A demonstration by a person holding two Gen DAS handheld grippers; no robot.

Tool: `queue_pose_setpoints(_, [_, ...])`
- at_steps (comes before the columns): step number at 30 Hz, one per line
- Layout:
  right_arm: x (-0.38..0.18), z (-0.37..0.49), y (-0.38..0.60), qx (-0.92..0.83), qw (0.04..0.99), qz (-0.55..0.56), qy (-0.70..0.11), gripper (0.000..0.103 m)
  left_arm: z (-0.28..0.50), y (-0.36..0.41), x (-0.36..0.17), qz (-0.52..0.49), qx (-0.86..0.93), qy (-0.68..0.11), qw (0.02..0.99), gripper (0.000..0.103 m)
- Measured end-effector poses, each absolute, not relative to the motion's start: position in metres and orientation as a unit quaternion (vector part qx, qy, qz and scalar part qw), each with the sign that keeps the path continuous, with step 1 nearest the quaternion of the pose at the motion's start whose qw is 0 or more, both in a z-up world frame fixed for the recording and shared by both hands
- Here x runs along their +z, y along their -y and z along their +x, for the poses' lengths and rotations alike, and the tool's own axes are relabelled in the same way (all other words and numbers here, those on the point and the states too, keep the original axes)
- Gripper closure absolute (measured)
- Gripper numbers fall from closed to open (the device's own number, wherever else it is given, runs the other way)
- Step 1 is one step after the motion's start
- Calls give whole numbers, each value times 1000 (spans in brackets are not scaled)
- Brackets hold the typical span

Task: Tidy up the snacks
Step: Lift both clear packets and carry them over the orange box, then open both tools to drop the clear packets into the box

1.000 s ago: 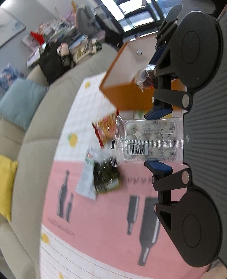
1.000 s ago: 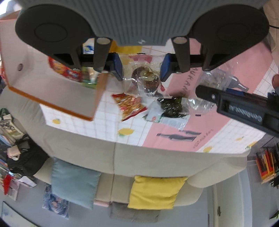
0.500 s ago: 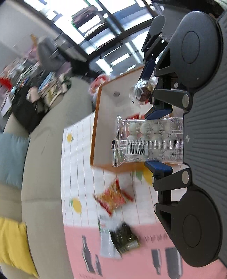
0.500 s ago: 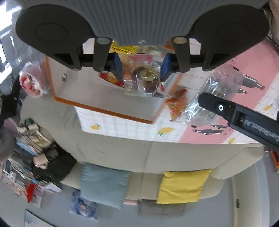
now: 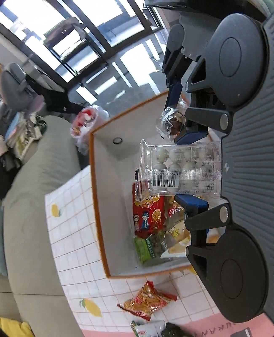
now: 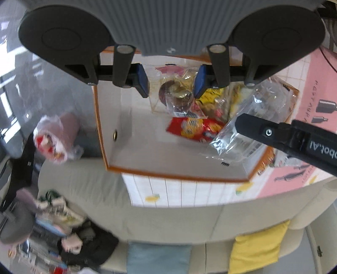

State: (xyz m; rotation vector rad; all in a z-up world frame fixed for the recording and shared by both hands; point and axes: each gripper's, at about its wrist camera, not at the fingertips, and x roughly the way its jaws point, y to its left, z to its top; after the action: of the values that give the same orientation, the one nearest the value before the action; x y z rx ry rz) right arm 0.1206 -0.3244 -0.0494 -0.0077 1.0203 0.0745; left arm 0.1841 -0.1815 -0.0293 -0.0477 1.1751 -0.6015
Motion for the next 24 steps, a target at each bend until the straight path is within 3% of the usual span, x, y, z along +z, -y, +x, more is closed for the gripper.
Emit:
queue_pose_setpoints(13, [-104,163,348,55,797,20,-602,58,216,218,-89,-42,-264,-615,742,45])
queue_pose_setpoints(24, [-122,169,350,65,772,-4,-633,58,217,236,-104,-17,-265,-632,728,43])
